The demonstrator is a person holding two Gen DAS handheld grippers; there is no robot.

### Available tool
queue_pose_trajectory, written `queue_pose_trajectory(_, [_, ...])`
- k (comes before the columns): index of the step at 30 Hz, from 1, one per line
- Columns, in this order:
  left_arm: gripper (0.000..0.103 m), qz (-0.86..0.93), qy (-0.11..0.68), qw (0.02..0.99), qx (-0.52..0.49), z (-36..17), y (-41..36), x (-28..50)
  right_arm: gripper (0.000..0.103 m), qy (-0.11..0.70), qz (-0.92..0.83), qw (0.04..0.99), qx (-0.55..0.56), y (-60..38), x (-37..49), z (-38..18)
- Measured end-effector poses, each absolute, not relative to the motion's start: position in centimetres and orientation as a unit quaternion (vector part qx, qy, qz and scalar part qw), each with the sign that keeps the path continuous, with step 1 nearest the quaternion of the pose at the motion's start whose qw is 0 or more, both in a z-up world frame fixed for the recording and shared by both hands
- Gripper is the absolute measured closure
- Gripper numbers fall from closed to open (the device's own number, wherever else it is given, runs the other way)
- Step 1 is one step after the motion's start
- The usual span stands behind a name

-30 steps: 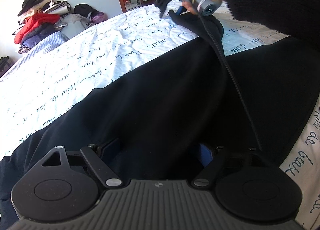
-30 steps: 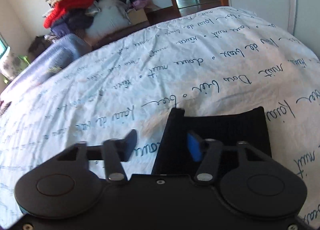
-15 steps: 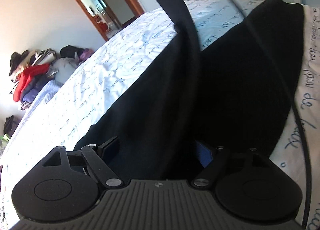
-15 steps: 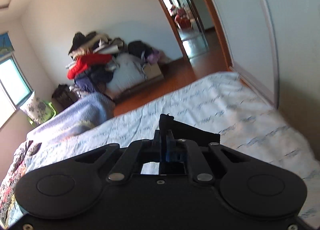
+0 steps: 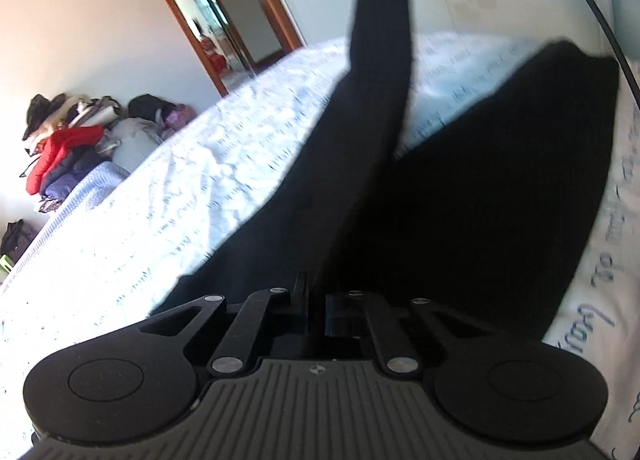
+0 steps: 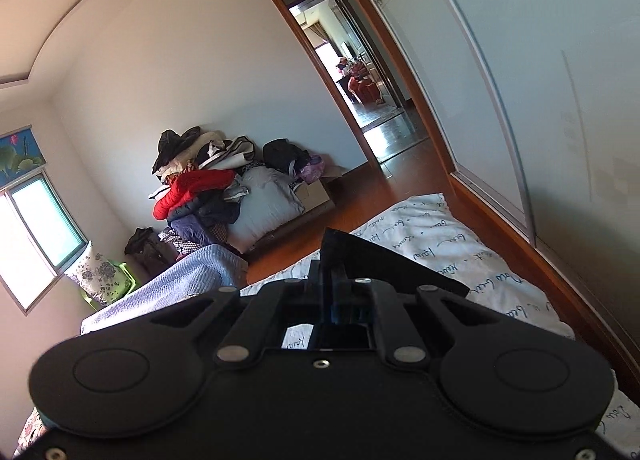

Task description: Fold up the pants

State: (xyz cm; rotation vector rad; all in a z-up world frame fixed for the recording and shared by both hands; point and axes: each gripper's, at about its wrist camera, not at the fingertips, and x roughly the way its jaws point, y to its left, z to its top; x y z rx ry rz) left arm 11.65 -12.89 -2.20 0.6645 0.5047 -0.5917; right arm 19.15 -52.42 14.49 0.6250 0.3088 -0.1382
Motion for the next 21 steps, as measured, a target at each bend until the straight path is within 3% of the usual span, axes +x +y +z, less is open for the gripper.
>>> queue_pose_trajectory(5, [0.094,-0.236,0.240,0.911,0.239,1.3,-10.4,15.4,0.098,0.162,-0.071,0.925,0.336,-53.4,19.8,14.4])
queue_pose_trajectory(11, [0.093,-0.208,0.208,0.942,0.161,6.0,-7.0,15.8,0.098,0.069,-0.016,0.928,0.365,-53.5,16.0,15.2])
queue_pose_trajectory(17, [0.094,-0.270,0.288,0.905,0.155,2.7,-7.6,14.2,0.098,0.184,-0.073,0.900,0.388,-55.2,16.0,9.4])
queue_pose_trajectory(21, [0.094,-0.255,0.295,0.913,0.124,2.6,-7.0,15.2,0.098,0.207,-0.072,0.881,0.420,-55.8,17.4,7.4])
